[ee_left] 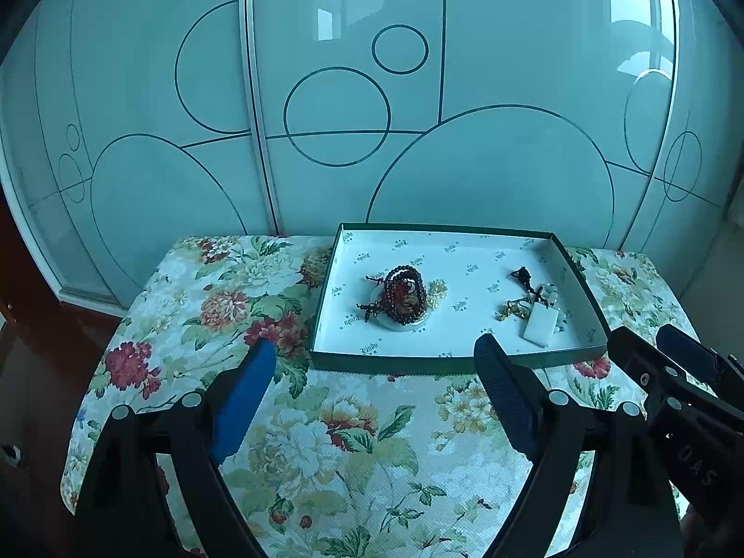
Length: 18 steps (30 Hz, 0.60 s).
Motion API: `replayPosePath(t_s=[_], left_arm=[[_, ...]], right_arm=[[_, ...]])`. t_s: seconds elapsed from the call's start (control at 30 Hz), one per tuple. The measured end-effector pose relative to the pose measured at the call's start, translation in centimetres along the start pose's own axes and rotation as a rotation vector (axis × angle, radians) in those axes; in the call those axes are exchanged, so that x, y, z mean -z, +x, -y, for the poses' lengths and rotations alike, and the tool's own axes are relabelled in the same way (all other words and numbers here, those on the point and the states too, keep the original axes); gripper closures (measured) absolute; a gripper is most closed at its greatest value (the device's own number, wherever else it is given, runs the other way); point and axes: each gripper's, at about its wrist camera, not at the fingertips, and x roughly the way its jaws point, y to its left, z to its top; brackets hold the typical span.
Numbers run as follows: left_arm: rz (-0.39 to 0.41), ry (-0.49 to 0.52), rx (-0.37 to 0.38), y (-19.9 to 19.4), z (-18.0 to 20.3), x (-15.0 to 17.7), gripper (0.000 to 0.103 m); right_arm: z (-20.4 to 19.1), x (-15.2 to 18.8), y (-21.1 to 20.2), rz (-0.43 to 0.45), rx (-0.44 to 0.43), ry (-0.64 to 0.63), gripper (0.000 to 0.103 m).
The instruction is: Organize jewelry
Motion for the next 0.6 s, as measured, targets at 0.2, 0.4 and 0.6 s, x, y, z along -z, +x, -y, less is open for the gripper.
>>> replayPosePath(t_s=[0.2, 0.4, 0.6], left_arm=[[0.022, -0.006, 0.004, -0.1, 0.0, 0.2, 0.016], [0.043, 0.035, -0.040, 0.5, 0.0, 0.5, 0.016], [-0.034, -0.043, -0.081, 3.3, -4.2, 1.6, 0.016]], right_arm=[[0.2, 0.3, 0.3, -0.005, 0.001, 0.000, 0.043], [0.7, 0.8, 0.9, -0.021, 0.002, 0.005, 0.042], [4.1, 1.3, 1.9, -0.031, 0.053, 0.037, 0.032]])
